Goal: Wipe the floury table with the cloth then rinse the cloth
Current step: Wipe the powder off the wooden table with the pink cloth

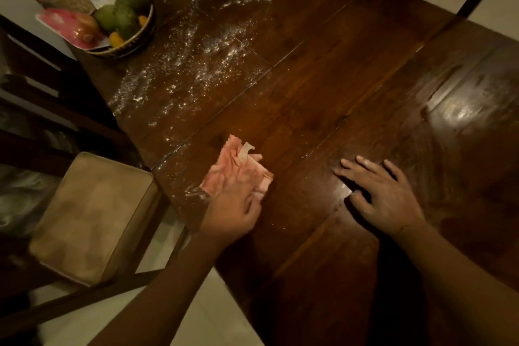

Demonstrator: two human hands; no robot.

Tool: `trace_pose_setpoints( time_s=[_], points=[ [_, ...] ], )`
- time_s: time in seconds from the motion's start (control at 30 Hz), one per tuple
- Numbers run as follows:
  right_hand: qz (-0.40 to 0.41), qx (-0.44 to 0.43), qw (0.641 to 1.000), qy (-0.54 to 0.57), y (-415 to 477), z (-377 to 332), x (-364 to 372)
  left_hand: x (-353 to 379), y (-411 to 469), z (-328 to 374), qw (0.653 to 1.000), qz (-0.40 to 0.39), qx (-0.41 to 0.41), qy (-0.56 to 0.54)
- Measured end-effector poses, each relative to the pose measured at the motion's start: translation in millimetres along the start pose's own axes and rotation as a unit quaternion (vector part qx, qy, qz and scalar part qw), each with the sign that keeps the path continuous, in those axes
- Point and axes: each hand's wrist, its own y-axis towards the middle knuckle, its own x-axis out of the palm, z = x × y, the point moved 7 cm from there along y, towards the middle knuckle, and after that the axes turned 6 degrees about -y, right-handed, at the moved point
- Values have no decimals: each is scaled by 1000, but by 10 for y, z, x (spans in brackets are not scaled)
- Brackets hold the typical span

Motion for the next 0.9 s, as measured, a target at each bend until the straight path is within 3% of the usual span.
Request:
trace_pose_setpoints(
  time_s=[0.07, 0.13, 0.23, 0.3, 0.43, 0.53, 0.6, 0.67, 0.73, 0.83, 0.9],
  points=[
    [18, 75, 997, -8, -2, -369, 103, -42, 57, -156, 999, -22, 9, 22],
    [24, 121, 992, -28, 11, -853, 254, -203, 339, -414, 999, 17, -13, 38],
    [28, 98, 994, -50, 139, -1376, 416, -587, 783, -1090, 983, 86, -140, 78],
    [25, 69, 995, -71, 215, -1497, 451, -763, 811, -1386, 977, 107, -169, 77],
    [17, 66, 995, -67, 247, -1518, 485, -749, 256, -1078, 984, 142, -75, 75],
    [20, 75, 995, -56, 276, -1523, 452, -378, -366, -789, 998, 15, -14, 61],
    [21, 79, 995, -55, 288, -1521, 435, -192, -656, -772, 994, -78, 81, 8],
    [26, 82, 995, -54, 293, -1522, 419, -320, -499, -903, 987, -86, 137, -9],
    [31, 84, 995, -48, 306, -1523, 408, -626, -57, -1106, 996, 1, 89, -2],
    [37, 85, 995, -37, 310, -1533, 395, -1064, 377, -1595, 982, 165, -90, -17],
    [37, 88, 995, -38, 310, -1531, 390, -1051, 409, -1663, 967, 203, -154, 7]
  ],
)
